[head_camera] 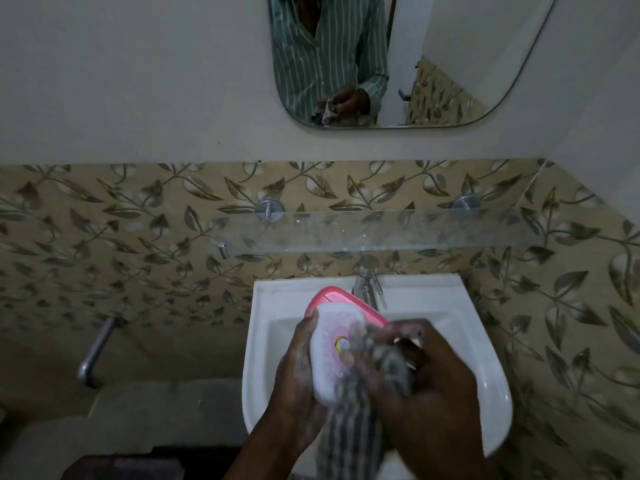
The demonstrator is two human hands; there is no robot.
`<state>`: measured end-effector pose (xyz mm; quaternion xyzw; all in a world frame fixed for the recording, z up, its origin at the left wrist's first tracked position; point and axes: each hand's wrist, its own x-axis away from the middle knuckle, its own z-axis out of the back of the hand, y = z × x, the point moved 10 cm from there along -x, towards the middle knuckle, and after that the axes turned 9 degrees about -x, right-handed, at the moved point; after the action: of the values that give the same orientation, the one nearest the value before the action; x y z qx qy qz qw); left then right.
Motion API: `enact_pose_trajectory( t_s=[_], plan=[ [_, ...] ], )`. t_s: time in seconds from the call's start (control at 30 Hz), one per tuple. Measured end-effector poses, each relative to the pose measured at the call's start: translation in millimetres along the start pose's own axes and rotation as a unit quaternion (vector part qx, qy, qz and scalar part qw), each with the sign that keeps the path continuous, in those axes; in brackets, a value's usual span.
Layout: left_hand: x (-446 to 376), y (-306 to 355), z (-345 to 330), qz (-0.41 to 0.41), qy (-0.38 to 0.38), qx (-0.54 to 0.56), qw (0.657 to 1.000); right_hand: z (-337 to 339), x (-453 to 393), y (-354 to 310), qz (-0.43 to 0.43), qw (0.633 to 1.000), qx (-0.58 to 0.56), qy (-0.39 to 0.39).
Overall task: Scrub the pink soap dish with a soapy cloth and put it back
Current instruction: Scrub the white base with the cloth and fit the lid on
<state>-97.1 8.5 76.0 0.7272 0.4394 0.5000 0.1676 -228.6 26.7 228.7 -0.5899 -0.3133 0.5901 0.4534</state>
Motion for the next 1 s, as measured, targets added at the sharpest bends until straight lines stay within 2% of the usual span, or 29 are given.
enact_pose_trajectory(
  t_s=[0.03,0.13,0.17,0.2,0.27,0.33,0.4,0.5,0.6,0.7,0.83,1.0],
  plan=[
    [-3,1,-1,-0.021,-0.005,-0.036,0.999,3,-13,-5,-0.005,0.999,0.012,0.031],
    [5,4,-17,-0.035,-0.018,-0.116,0.992,2,-44,-18,0.059,0.982,0.149,0.096],
    [8,4,-21,-0.043,-0.033,-0.095,0.994,-7,-44,-13,0.044,0.981,0.171,0.077],
    [8,6,-18,-0.051,-0.015,-0.054,0.997,-20,-39,-6,0.029,0.983,0.177,0.036],
    [9,2,-19,-0.024,-0.039,0.017,0.999,-47,-13,1,0.029,0.965,0.254,-0.062],
    [5,-1,-12,-0.033,-0.049,0.031,0.998,-65,17,5,0.085,0.925,0.350,-0.122],
    [10,2,-11,-0.031,-0.052,0.041,0.997,-68,25,3,0.123,0.904,0.385,-0.140],
    [15,10,-22,-0.051,-0.076,0.075,0.993,-62,5,2,0.125,0.914,0.364,-0.130],
    [14,17,-19,-0.063,-0.038,0.036,0.997,-58,-20,12,0.111,0.899,0.407,-0.121],
    [17,14,-13,-0.062,-0.016,-0.002,0.998,-45,-42,30,0.057,0.890,0.444,-0.089],
    [18,18,-14,-0.095,0.001,-0.071,0.993,-60,-36,1,0.105,0.906,0.404,-0.066],
    [23,8,-22,-0.066,-0.060,0.065,0.994,-80,-8,-20,0.165,0.911,0.360,-0.116]
  ],
)
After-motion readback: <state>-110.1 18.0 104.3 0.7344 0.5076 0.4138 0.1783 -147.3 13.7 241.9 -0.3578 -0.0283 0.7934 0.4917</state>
